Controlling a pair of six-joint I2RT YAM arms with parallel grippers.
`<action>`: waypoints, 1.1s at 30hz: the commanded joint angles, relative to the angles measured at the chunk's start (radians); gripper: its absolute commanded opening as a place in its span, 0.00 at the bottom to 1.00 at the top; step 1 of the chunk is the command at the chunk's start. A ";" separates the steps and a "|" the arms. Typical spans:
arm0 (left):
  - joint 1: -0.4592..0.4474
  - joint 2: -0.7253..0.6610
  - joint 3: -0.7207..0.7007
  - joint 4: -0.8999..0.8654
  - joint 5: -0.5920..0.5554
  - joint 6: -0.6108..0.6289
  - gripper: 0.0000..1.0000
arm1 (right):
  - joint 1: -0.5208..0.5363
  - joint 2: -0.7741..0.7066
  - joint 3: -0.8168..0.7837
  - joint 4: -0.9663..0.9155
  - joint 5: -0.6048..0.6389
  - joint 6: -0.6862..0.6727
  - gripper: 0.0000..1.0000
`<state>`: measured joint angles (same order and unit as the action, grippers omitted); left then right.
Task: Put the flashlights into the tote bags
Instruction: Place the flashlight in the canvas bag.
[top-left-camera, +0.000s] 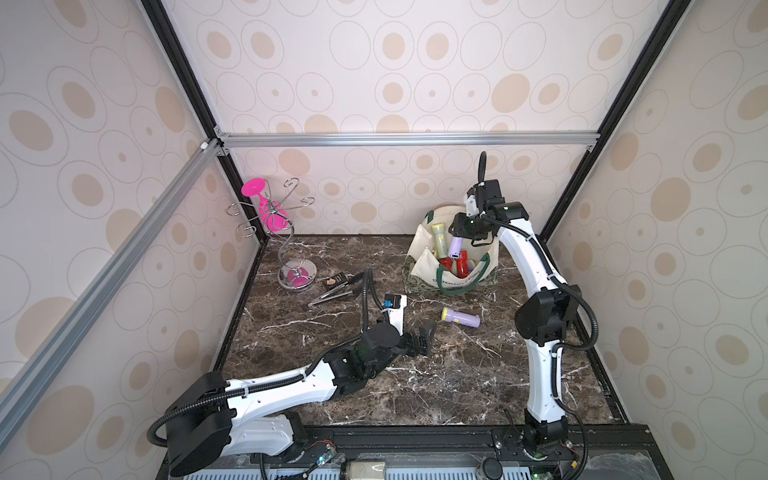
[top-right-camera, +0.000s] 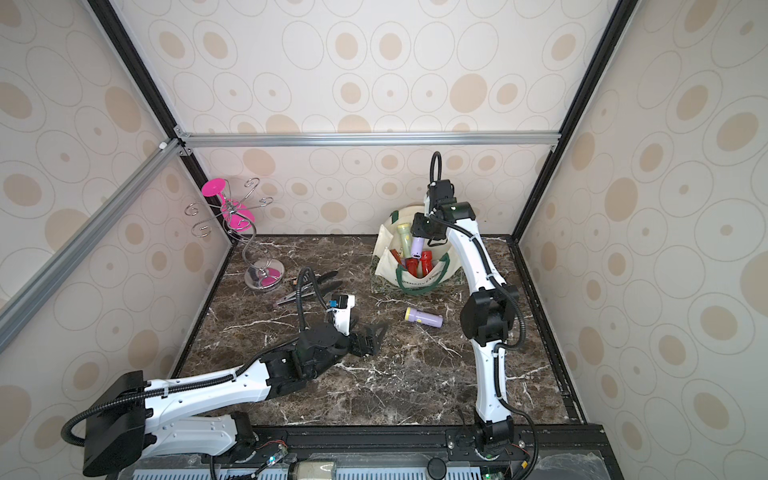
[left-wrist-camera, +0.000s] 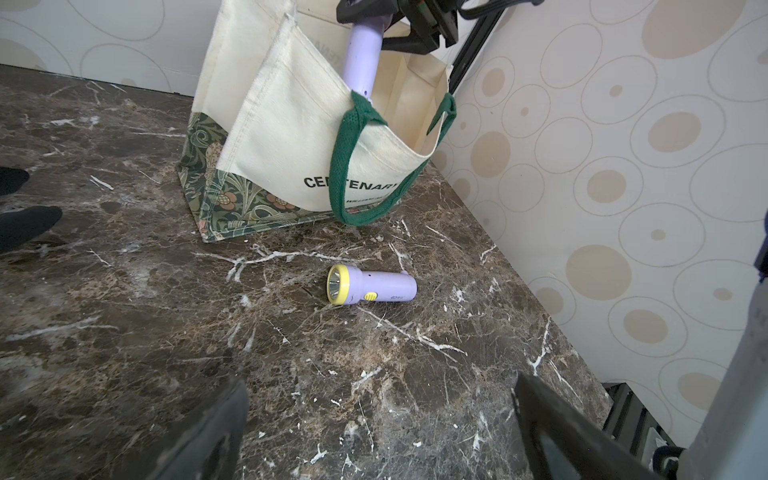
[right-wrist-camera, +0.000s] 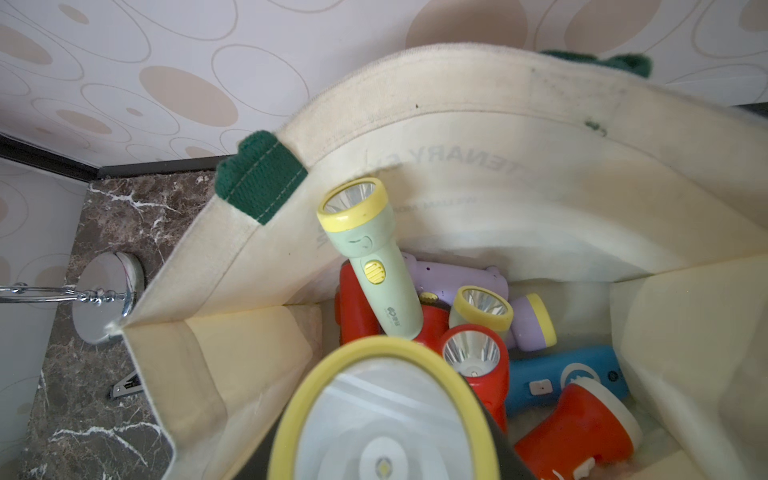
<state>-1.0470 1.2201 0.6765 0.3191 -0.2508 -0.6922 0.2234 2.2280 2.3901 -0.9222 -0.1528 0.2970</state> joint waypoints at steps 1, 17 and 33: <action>0.003 -0.016 0.007 0.026 -0.009 -0.012 1.00 | 0.004 -0.001 -0.018 -0.016 0.012 -0.025 0.00; 0.003 0.001 -0.014 0.039 0.013 -0.023 1.00 | 0.004 0.012 -0.028 -0.028 -0.001 -0.025 0.38; 0.004 0.112 0.057 0.075 0.077 -0.013 1.00 | 0.004 -0.042 0.114 -0.062 -0.018 -0.028 0.74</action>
<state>-1.0470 1.3239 0.6788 0.3588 -0.1898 -0.7059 0.2234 2.2280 2.4805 -0.9565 -0.1612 0.2817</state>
